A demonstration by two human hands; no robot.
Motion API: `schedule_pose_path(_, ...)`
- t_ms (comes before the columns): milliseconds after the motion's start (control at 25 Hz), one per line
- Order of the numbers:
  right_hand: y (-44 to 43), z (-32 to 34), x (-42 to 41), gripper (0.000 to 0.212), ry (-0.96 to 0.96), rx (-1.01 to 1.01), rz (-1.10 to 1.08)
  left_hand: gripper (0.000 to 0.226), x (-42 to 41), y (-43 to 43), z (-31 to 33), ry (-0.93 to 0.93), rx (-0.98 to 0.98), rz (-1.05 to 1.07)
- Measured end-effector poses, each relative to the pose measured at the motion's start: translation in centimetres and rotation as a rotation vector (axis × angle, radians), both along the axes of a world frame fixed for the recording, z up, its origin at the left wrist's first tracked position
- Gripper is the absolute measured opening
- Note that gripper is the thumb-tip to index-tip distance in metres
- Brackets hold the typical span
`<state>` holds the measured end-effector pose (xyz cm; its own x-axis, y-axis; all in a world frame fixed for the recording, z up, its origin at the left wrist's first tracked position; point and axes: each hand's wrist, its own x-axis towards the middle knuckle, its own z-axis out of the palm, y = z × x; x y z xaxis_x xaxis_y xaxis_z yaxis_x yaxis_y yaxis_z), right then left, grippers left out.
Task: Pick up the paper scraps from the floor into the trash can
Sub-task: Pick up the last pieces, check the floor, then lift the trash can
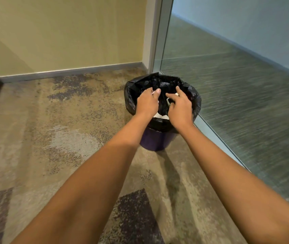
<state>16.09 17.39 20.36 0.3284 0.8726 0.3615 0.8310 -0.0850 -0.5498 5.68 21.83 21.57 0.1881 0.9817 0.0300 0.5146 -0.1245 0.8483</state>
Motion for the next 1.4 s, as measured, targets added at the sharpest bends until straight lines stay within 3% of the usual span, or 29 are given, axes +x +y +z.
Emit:
schedule_pose_path(120,-1.6,-0.8,0.5,0.044,0.009,0.068,0.004,0.073,-0.4,-0.4,-0.8,0.08,-0.085,-0.141)
schedule_pose_path(200,-4.5,-2.6,0.0,0.044,0.023,0.25,-0.011,0.071,-1.9,-2.8,-1.8,0.047,0.048,-0.154)
schedule_pose_path(280,-8.2,-5.8,-0.8,0.045,0.039,0.31,-0.056,0.066,-4.1,-6.3,-4.1,-0.061,0.156,-0.074)
schedule_pose_path(400,-13.5,-12.0,-1.8,0.05,0.048,0.134,-0.106,0.061,-7.8,-11.7,-11.3,-0.058,0.116,0.016)
schedule_pose_path(600,-20.0,-21.4,-3.2,0.068,0.002,-0.422,0.028,0.068,-12.8,-18.9,-22.8,0.454,-0.342,-0.062)
schedule_pose_path(720,-22.9,-24.4,-3.7,0.1,0.03,-0.859,-0.004,0.081,-14.7,-22.0,-25.9,0.639,-0.572,-0.152)
schedule_pose_path(800,-23.7,-25.4,-3.8,0.117,0.02,-1.042,0.007,0.098,-15.3,-23.2,-27.1,0.693,-0.658,-0.205)
schedule_pose_path(920,-23.3,-25.8,-4.1,0.123,-0.024,-1.098,0.022,0.11,-15.5,-23.6,-27.9,0.725,-0.667,-0.224)
schedule_pose_path(1400,-22.3,-26.7,-4.2,0.118,-0.099,-1.085,0.025,0.105,-15.3,-23.3,-27.8,0.68,-0.749,-0.296)
